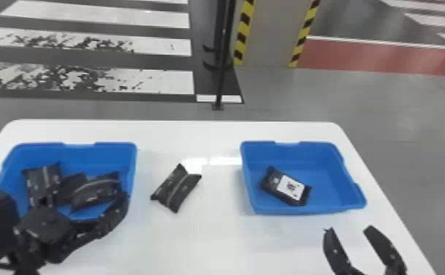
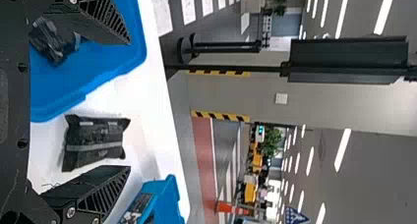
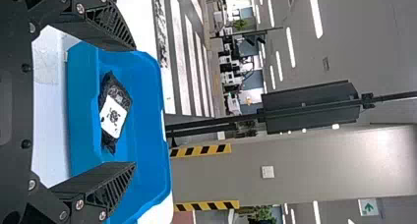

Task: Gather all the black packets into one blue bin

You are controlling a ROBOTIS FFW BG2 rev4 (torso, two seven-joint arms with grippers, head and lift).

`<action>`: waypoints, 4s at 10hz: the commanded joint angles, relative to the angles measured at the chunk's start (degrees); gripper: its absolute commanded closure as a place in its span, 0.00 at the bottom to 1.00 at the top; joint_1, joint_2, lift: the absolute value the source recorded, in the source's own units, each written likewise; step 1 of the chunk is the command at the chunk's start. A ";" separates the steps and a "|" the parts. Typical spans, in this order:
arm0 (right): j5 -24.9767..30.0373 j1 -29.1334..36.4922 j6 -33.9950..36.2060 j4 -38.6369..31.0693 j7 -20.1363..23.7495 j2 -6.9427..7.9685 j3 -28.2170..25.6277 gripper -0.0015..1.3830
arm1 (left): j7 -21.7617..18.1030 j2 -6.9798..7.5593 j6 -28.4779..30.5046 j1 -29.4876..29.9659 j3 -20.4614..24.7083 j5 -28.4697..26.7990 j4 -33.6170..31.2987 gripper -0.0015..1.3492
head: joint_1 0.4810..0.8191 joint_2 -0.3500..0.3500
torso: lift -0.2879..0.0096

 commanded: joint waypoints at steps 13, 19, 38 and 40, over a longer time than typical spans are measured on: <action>-0.58 -1.17 0.00 0.83 0.00 0.14 0.91 0.15 | -0.78 0.68 42.78 -39.96 -25.52 -12.86 22.50 0.06 | 0.63 0.09 | 0.60; -1.60 -1.74 0.00 2.24 0.00 0.14 1.60 0.15 | -2.19 0.42 40.95 -50.23 -38.09 -12.63 36.42 0.05 | 0.63 0.03 | 0.60; -3.32 -1.17 0.00 2.52 -0.08 0.14 2.63 0.15 | -2.71 2.71 16.62 -37.85 -22.44 -17.54 23.20 0.89 | 0.63 0.04 | 0.60; -3.66 -0.61 0.00 2.24 -0.08 0.14 2.63 0.15 | -4.03 3.15 18.17 -27.59 -11.01 -20.51 10.82 0.89 | 0.63 0.11 | 0.60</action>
